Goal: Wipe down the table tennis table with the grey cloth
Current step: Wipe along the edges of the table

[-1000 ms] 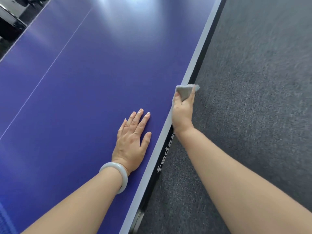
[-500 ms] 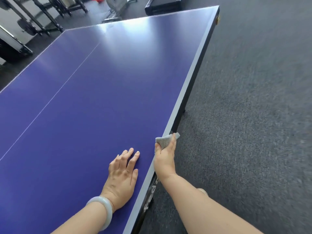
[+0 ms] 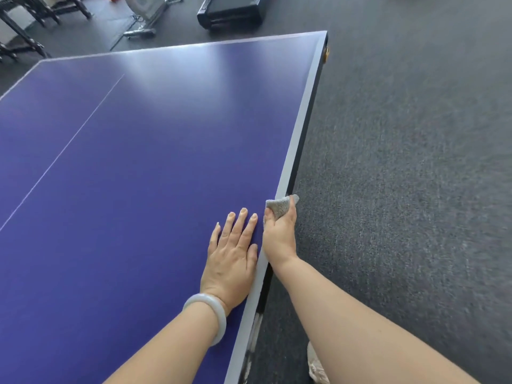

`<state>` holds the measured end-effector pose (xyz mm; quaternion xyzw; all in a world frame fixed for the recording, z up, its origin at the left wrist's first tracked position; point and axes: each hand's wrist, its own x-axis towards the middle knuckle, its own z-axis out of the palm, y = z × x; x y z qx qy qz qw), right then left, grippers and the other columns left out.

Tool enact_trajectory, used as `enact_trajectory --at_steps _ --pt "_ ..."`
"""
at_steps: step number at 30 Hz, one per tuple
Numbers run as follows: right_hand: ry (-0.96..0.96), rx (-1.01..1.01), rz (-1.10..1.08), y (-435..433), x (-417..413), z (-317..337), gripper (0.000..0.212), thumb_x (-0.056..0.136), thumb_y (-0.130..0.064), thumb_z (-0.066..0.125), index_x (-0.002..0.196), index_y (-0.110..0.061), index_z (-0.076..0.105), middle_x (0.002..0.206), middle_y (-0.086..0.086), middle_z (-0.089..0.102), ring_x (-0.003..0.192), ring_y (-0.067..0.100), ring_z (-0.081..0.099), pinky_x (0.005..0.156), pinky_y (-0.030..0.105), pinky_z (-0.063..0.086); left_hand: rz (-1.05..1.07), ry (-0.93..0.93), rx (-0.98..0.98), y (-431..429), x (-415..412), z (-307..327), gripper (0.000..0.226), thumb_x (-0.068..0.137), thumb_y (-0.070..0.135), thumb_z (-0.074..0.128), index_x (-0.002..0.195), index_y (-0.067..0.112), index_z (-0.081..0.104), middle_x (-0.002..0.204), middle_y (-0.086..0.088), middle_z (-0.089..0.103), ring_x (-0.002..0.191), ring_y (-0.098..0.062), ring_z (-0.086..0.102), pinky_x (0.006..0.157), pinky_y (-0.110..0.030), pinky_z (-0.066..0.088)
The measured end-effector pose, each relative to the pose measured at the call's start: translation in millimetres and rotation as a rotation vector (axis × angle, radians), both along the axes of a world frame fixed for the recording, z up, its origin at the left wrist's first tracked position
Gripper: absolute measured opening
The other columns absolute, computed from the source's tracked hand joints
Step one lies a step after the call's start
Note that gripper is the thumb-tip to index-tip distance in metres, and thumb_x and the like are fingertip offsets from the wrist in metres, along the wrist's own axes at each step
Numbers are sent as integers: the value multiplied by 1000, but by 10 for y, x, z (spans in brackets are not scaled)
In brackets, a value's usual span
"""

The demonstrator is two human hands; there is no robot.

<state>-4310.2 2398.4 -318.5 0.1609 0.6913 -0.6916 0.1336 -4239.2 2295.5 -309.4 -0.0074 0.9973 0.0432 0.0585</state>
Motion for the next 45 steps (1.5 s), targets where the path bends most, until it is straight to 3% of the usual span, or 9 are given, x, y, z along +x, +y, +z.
enact_trajectory --at_steps 5,9,11,15,19,24,32,39,45 --pt "-197 -73 140 257 9 201 43 102 -28 53 142 -19 39 141 6 49 126 19 50 107 34 39 15 -22 21 -21 9 24 59 100 44 12 157 35 0 164 15 -6 151 -5 -13 124 -37 -3" --pt "-284 223 390 790 305 415 21 100 -27 54 118 -16 58 114 3 64 107 19 60 89 31 45 26 -85 14 84 18 211 61 97 38 16 157 26 16 165 4 15 152 -16 11 122 -40 4" --pt "-265 358 393 1129 283 581 17 98 -32 56 108 -18 57 102 -1 63 94 16 59 78 30 43 31 -68 -1 158 -19 313 61 96 34 22 154 19 31 160 -3 29 148 -23 29 119 -41 10" --pt "-217 539 406 1728 -45 1003 18 97 -37 57 102 -20 57 97 -1 63 91 17 58 71 31 39 164 -290 -24 320 -205 473 58 102 31 27 156 22 9 163 -1 2 152 -23 2 124 -40 6" --pt "-186 616 490 2127 -476 1345 24 98 -43 53 104 -20 58 98 -2 64 90 16 59 72 30 39 203 -380 -23 677 -573 811 31 97 23 38 128 20 40 137 -5 41 120 -22 41 105 -32 38" --pt "-139 622 570 2599 -1023 1624 23 99 -46 50 83 -29 52 86 -10 60 80 10 56 65 25 39 77 -372 165 1448 -1270 1110 32 101 24 36 131 21 50 131 2 49 117 -19 49 102 -33 38" --pt "-151 705 700 3670 -2310 1911 28 97 -51 51 95 -23 54 92 -7 58 90 16 57 74 29 40 16 -436 358 2895 -2750 1596 27 100 29 39 118 20 57 113 3 62 100 -16 61 90 -36 52" --pt "-89 601 622 4314 -3438 2157 25 96 -42 56 101 -18 61 101 1 65 103 23 64 86 32 47 108 -313 503 3442 -3696 1714 17 99 27 45 104 28 61 95 10 64 85 -5 61 81 -26 52" --pt "-83 458 633 4182 -4492 2190 19 96 -37 57 87 -21 55 86 -3 61 75 13 60 68 25 45 252 -270 500 3106 -4573 1623 14 100 26 47 103 31 59 100 14 62 94 0 58 86 -22 49"
